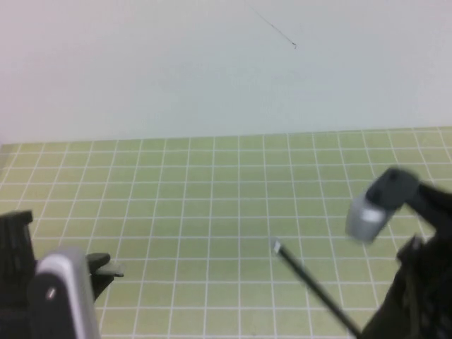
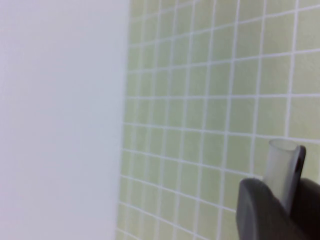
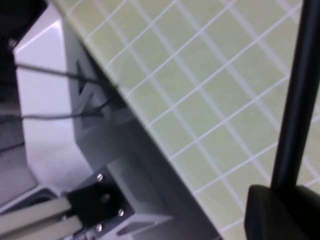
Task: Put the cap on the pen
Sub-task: Put the cap on the pen
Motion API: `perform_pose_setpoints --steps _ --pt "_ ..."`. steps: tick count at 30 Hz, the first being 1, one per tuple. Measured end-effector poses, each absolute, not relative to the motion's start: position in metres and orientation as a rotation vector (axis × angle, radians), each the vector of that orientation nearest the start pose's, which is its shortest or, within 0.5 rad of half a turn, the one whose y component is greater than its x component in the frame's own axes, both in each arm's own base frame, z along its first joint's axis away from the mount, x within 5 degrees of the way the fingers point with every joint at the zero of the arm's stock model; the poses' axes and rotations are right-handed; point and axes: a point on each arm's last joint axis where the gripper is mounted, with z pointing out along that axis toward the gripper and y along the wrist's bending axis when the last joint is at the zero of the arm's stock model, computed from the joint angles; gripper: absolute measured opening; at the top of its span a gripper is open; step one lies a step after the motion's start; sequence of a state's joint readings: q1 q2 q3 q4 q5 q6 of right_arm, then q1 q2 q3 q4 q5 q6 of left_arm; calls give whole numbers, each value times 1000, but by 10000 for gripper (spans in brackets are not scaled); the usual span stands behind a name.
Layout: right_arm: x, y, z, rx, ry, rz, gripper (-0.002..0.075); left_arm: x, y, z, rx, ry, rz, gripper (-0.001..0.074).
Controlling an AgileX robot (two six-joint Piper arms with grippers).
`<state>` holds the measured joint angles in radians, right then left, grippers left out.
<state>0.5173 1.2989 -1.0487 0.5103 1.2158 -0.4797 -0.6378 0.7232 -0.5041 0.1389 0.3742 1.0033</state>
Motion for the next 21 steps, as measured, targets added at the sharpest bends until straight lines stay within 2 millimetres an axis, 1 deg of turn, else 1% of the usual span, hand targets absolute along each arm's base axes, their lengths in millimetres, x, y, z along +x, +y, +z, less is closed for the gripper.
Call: perform_pose_setpoints --steps 4,6,7,10,13,16,21 --pt "162 164 299 -1322 2607 778 57 111 -80 267 1513 1217 373 0" --pt "154 171 295 -1341 2606 855 57 108 -79 256 1503 1164 387 0" --pt "150 174 294 -1349 2599 901 57 107 -79 251 1494 1164 378 0" --pt "145 179 295 -1344 2584 997 57 105 -78 236 1497 1174 362 0" --pt "144 182 297 -1314 2577 1066 57 102 -77 226 1561 1094 421 0" --pt "146 185 294 -1300 2593 1100 57 102 -79 228 1576 1005 466 0" --pt "153 194 279 -1307 2649 1114 57 102 -80 231 1560 959 479 0"
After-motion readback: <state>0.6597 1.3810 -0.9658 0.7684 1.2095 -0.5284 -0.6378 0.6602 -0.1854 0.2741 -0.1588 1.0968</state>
